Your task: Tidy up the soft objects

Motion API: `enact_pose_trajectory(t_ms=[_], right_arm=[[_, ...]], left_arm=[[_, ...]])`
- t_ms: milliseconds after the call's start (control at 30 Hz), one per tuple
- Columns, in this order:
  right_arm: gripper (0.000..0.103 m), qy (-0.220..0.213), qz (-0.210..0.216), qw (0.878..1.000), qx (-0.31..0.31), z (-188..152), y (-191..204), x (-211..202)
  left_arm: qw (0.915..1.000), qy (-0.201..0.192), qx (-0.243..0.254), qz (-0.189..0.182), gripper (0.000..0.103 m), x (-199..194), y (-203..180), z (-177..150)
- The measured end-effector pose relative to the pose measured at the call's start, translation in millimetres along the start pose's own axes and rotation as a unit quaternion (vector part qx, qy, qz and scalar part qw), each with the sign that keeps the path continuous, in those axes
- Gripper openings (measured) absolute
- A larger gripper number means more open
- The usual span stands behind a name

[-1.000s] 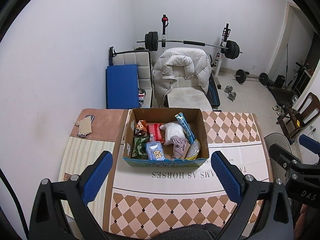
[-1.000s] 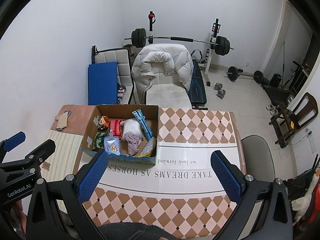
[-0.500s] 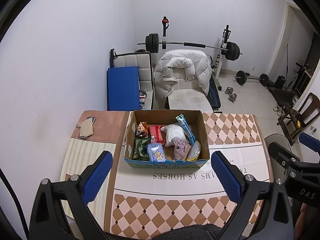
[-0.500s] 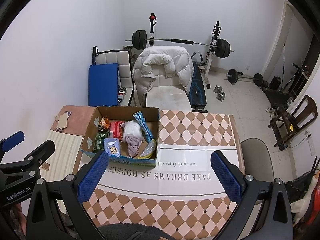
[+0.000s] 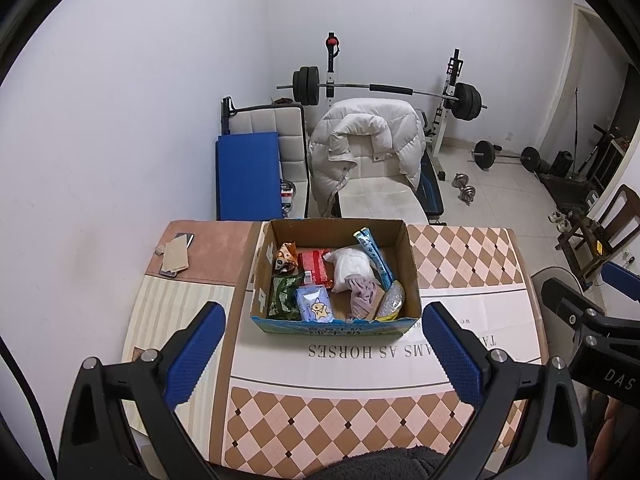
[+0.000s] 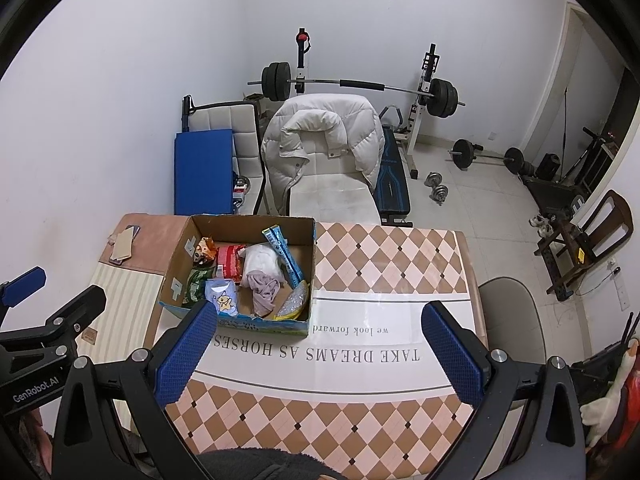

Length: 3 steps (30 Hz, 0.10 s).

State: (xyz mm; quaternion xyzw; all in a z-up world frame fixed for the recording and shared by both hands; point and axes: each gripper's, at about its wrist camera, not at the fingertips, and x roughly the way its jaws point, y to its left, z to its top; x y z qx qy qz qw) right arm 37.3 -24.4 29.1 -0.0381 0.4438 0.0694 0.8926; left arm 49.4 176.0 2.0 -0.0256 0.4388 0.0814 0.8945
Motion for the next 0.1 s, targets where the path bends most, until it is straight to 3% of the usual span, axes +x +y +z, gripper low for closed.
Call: enact_pose_trajectory(t_ms=[100], right_arm=[[0.103,0.0,0.0,1.0,0.0,0.1,-0.1,0.1]], left_arm=[[1.0,-0.001,0.003,-0.003,0.101,-0.7,3.2,-0.6]])
